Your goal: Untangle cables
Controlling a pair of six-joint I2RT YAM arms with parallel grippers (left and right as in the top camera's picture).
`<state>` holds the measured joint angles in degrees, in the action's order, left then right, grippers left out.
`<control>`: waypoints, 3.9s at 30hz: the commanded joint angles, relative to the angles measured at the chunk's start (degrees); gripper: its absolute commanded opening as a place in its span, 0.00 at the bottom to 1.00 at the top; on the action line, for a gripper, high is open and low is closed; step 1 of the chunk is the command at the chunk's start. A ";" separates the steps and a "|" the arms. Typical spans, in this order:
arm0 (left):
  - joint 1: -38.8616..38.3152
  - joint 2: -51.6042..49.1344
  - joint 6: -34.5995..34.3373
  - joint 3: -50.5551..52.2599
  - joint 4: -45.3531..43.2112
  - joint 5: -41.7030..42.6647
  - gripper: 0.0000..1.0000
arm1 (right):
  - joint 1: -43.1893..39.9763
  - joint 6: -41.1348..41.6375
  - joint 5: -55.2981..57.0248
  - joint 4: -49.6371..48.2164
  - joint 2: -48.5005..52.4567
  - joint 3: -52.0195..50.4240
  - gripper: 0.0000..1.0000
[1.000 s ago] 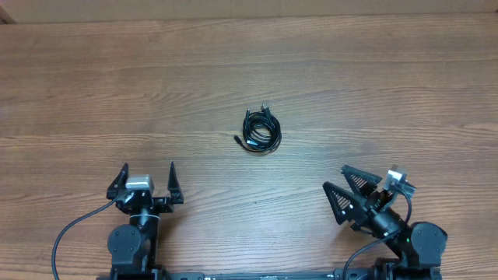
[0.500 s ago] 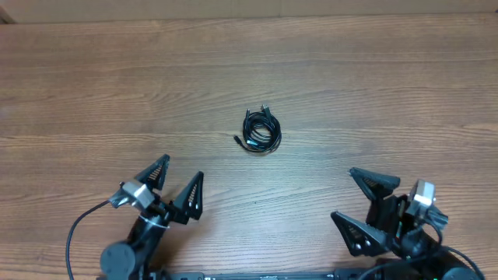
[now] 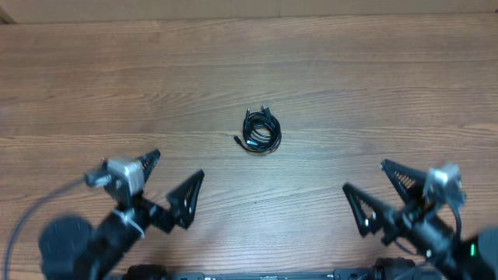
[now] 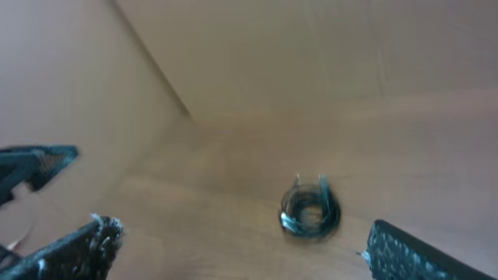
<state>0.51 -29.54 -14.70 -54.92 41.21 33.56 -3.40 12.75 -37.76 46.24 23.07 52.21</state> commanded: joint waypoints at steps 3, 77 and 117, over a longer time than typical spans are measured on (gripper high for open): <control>0.22 -21.73 13.51 -23.19 23.58 0.42 1.00 | -0.11 -5.97 1.70 15.91 17.86 15.47 1.00; -12.22 -62.62 -18.75 -31.78 40.81 -25.03 1.00 | 31.41 44.63 27.85 -1.20 83.80 23.85 0.56; -12.70 -62.69 -18.75 -31.78 38.97 -25.07 1.00 | 34.53 43.69 25.14 -6.05 88.74 25.70 0.04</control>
<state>-11.92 -92.03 -32.71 -86.19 80.51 9.13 31.79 62.04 -8.05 39.75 113.21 76.16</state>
